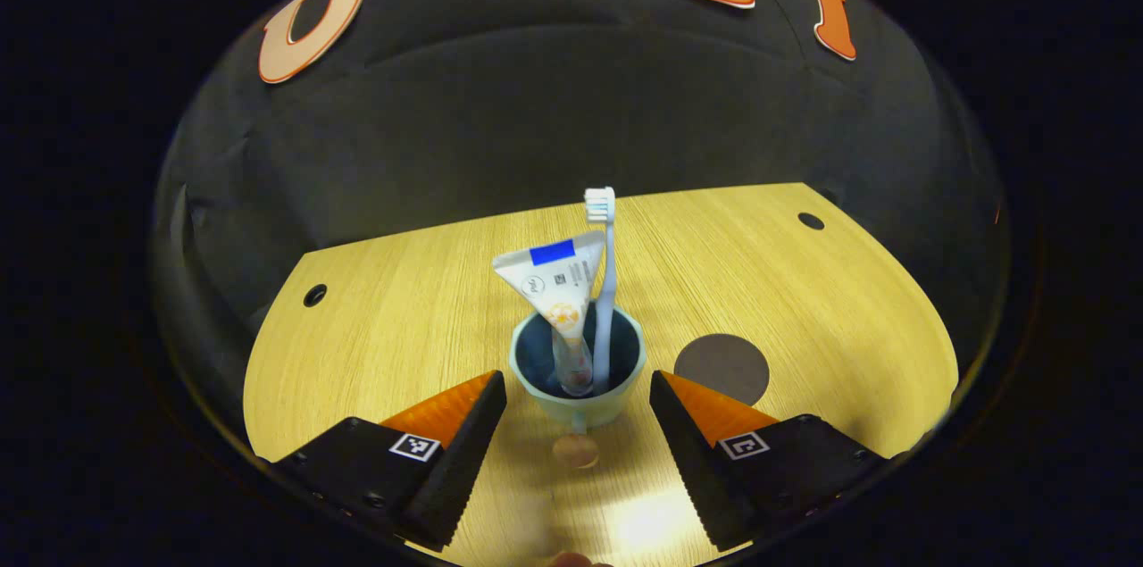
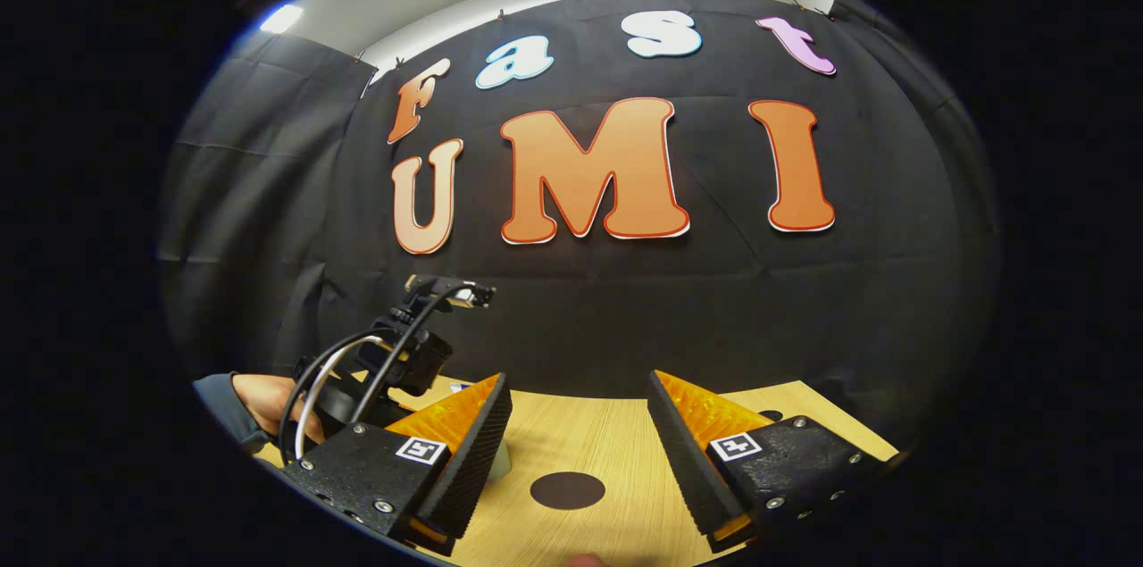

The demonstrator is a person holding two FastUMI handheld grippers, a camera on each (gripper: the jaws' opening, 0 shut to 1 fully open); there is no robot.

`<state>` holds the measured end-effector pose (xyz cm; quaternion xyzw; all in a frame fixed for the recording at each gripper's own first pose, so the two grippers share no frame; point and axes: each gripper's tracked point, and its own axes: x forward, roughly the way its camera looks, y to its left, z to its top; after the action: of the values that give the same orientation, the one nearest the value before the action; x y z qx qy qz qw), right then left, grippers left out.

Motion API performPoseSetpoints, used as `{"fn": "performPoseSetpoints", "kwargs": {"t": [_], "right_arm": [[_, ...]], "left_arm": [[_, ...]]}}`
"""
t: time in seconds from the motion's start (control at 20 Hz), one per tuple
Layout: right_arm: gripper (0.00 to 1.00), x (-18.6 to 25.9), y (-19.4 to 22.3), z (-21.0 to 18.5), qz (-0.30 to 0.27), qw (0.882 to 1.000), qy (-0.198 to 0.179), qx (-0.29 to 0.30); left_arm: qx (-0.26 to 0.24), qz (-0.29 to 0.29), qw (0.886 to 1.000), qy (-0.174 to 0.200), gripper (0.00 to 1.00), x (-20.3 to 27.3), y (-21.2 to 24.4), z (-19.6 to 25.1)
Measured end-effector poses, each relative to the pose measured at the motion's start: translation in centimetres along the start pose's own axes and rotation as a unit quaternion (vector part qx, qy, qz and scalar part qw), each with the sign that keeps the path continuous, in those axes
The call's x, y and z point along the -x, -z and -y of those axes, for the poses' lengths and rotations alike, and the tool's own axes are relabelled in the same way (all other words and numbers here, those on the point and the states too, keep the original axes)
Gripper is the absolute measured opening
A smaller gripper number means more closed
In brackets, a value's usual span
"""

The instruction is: Put the toothbrush and toothpaste on the desktop into the cup, then pick up the cup and place it on the coaster on the desktop.

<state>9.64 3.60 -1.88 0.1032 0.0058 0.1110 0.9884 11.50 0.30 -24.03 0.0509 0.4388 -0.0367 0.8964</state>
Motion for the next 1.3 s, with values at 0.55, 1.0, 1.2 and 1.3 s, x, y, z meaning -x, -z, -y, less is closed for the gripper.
{"fn": "performPoseSetpoints", "kwargs": {"t": [0.55,1.0,1.2,1.3], "right_arm": [[0.92,3.2,1.6,-0.9,-0.023,0.999,-0.027,-0.006],[0.92,4.9,0.2,-0.4,-0.002,1.0,-0.027,-0.006],[0.92,5.3,0.3,-0.3,-0.002,1.0,-0.028,-0.01],[0.92,5.3,0.3,-0.2,0.0,1.0,-0.027,-0.011]], "left_arm": [[-0.023,-0.129,0.991,0.011,0.89,-1.8,3.5,0.8],[0.002,-0.168,0.986,-0.003,0.68,-2.8,3.8,0.3],[0.016,-0.173,0.985,-0.007,0.25,-2.6,4.1,0.7],[0.023,-0.165,0.986,-0.003,0.26,-3.1,3.8,1.0]]}}
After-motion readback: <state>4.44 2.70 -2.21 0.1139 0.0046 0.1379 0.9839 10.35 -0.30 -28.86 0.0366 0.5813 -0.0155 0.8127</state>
